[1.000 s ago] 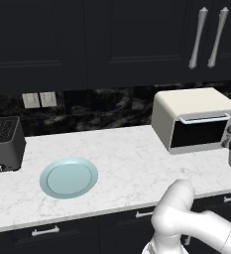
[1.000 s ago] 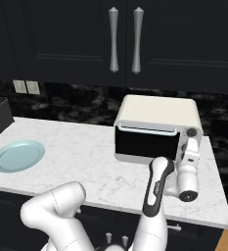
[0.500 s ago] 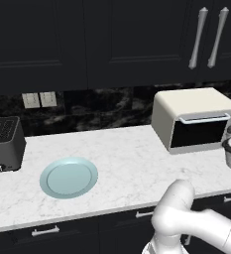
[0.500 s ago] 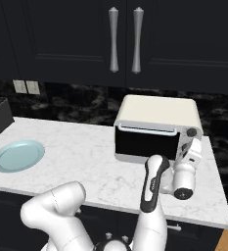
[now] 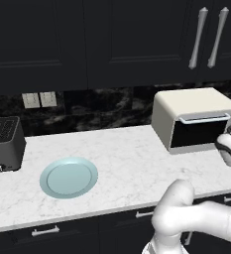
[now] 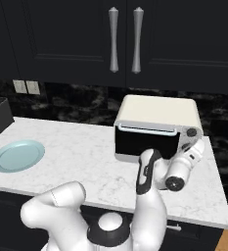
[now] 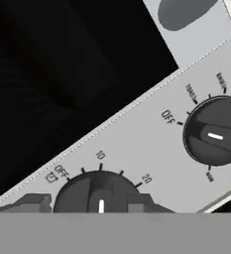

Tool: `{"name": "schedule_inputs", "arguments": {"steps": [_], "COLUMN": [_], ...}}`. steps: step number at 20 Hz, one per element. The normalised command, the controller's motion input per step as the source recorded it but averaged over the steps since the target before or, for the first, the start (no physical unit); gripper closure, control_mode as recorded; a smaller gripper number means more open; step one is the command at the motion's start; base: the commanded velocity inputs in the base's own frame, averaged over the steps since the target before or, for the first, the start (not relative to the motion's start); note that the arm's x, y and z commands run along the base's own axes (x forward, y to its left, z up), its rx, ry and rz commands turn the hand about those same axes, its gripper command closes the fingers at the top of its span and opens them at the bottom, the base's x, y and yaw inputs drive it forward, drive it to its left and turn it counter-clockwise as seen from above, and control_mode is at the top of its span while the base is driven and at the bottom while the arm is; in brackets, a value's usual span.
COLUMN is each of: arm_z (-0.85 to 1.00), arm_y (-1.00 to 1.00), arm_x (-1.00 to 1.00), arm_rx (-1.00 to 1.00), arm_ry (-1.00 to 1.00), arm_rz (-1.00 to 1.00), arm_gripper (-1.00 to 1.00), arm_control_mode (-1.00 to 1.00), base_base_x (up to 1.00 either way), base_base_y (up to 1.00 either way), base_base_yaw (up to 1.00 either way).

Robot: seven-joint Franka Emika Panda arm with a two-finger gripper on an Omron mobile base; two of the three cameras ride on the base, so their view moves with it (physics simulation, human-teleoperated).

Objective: Pick up the kebab skewer and baguette bread, and place them inside the toaster oven. Close the toaster oven door and start by setting the timer.

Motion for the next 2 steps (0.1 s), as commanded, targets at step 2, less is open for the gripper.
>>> {"name": "schedule_inputs", "arguments": {"steps": [2], "arm_z": [0.0], "arm_y": [-0.46], "arm_x": [-0.01], "arm_rx": [0.29], "arm_ry": [0.19], "arm_rz": [-0.13], "arm_gripper": [1.0], "arm_control_mode": [-1.0], "base_base_x": [0.0], "base_base_y": [0.0], "base_base_yaw": [0.0]}}
